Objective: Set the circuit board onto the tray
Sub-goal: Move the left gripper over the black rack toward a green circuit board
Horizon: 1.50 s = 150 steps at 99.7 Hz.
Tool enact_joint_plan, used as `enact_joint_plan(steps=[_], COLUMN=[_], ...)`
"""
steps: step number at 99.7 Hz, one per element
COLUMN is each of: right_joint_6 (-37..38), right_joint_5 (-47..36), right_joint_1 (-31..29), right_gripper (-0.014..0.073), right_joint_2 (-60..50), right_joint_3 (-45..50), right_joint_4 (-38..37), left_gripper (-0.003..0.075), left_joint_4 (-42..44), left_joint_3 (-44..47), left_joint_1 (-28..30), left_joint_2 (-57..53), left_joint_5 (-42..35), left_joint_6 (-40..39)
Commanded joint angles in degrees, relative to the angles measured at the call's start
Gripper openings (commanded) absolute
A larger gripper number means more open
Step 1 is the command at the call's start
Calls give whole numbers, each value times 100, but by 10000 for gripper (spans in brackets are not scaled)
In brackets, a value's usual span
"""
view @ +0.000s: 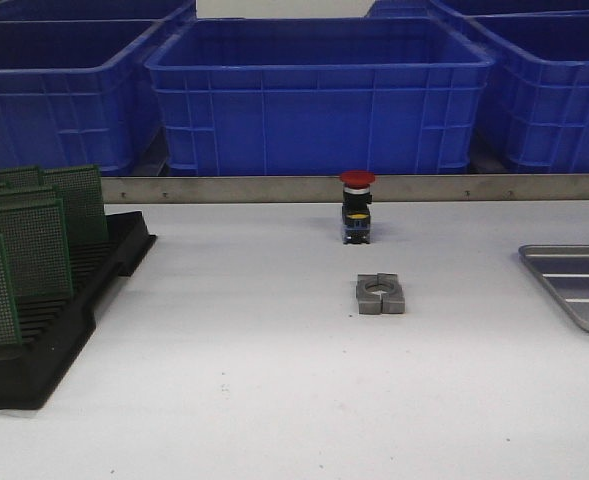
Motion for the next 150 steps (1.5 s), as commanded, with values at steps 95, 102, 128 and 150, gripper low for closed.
enact_joint_plan(steps=[95, 102, 128, 150], right_joint_6=[-1, -1, -1, -1], right_joint_5=[-459, -459, -459, -459], right_joint_1=[-33, -33, -33, -33], right_gripper=[-61, -61, -61, -61], right_joint_2=[-133, -133, -133, -133], right_joint_3=[-3, -3, -3, -3], right_joint_4=[-70, -70, -70, -70], left_gripper=[-20, -20, -20, 19], left_joint_4=[224, 202, -354, -398], left_joint_3=[-2113, -2902, -4008, -4678], left_joint_1=[-7, -7, -7, -7], left_joint_2=[466, 1116, 2701, 4102], left_joint_5=[178, 1023, 1942, 2530], left_joint_6=[-6, -6, -6, 5])
